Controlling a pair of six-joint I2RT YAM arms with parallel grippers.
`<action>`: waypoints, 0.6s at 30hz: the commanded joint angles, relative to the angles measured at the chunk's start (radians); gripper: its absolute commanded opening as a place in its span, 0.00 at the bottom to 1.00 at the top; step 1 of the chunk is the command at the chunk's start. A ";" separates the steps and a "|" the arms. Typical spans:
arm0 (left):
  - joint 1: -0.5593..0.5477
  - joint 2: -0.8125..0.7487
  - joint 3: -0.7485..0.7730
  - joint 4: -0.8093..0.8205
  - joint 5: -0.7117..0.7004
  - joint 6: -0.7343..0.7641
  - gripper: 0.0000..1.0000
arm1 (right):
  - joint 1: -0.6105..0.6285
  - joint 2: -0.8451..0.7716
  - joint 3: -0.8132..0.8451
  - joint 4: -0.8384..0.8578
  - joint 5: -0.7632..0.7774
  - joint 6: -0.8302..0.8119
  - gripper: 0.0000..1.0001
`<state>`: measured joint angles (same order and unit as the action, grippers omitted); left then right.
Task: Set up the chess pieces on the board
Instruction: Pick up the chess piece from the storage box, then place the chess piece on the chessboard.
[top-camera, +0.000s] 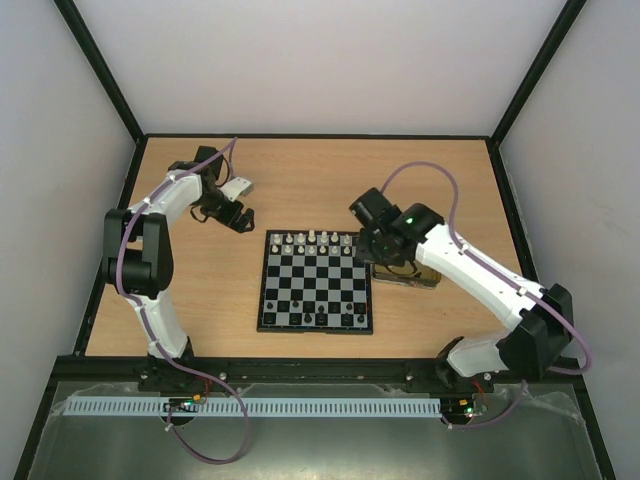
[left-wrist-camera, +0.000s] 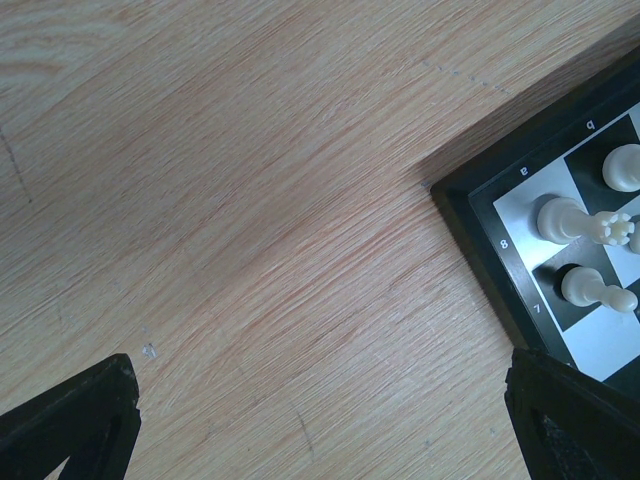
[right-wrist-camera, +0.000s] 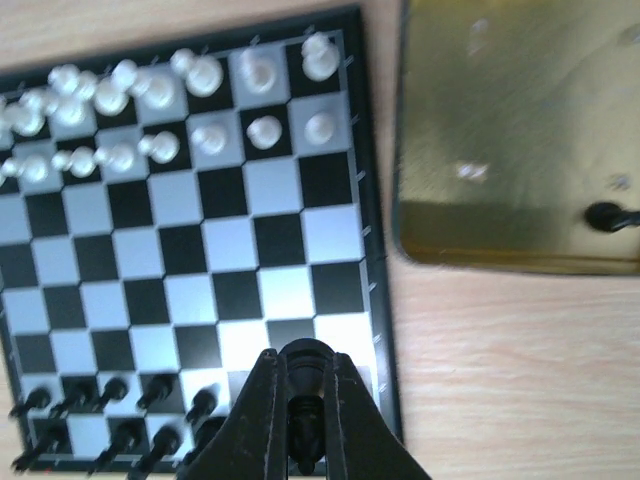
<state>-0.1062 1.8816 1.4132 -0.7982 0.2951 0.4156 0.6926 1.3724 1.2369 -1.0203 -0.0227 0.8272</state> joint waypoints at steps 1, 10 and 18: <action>0.001 -0.023 0.004 -0.012 0.015 -0.003 0.99 | 0.133 0.001 0.003 -0.033 0.028 0.134 0.02; 0.000 -0.029 0.000 -0.007 0.016 -0.003 0.99 | 0.324 0.039 -0.079 0.038 0.029 0.253 0.02; 0.000 -0.031 -0.001 -0.006 0.015 -0.003 0.99 | 0.392 0.063 -0.158 0.095 0.042 0.301 0.02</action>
<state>-0.1062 1.8809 1.4132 -0.7979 0.2958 0.4156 1.0676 1.4235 1.1149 -0.9520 -0.0196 1.0794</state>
